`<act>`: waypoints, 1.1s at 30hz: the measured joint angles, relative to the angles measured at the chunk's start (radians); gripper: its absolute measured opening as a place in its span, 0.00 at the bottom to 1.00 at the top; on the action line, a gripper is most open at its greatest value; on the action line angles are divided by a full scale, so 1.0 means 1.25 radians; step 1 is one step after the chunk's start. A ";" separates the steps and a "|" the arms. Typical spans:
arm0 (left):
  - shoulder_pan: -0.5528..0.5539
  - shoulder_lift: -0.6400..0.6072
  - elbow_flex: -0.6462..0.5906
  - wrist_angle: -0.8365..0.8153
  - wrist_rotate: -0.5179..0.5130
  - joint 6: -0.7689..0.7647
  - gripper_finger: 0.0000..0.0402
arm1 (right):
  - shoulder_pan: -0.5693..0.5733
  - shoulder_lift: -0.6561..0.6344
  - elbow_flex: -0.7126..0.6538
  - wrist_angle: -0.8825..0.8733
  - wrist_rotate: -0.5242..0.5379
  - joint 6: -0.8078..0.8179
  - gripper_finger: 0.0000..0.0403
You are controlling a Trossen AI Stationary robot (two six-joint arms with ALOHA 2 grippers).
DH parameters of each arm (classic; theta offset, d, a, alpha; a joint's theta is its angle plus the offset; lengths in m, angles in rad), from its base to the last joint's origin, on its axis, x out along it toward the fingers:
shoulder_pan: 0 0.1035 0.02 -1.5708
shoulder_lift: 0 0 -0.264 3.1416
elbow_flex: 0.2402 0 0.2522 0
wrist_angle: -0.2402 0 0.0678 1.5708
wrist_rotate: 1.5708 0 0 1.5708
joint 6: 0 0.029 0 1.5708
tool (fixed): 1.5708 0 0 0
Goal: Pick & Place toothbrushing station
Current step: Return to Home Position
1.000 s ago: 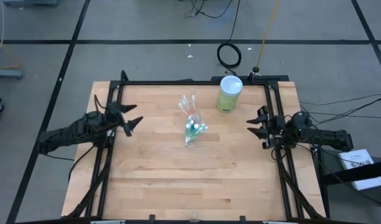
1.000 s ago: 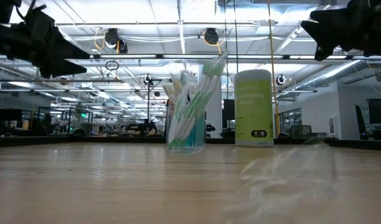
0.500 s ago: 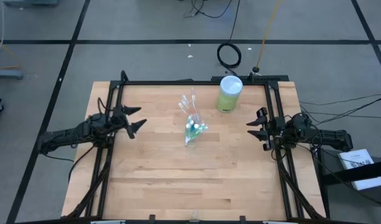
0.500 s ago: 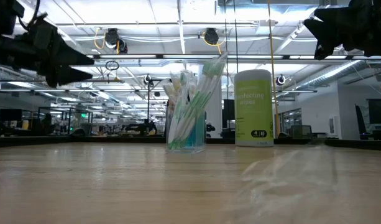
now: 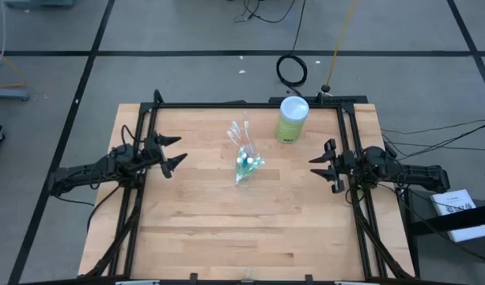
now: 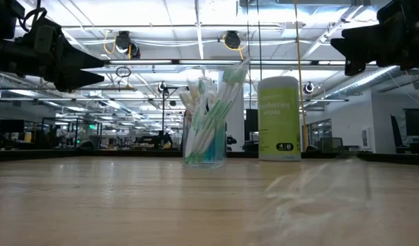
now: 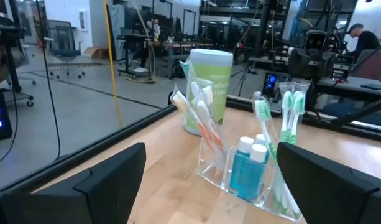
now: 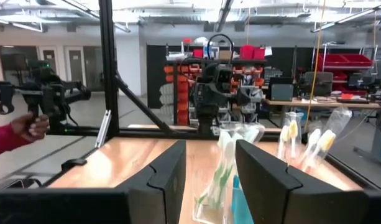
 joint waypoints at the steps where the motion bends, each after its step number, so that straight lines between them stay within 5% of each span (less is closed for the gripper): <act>1: 0.000 0.000 0.000 0.000 0.000 0.000 0.91 | 0.000 0.000 0.000 -0.002 0.000 0.000 0.32; 33: 0.000 0.002 -0.001 0.013 -0.001 0.001 0.91 | 0.000 0.000 -0.001 -0.013 -0.002 -0.002 0.32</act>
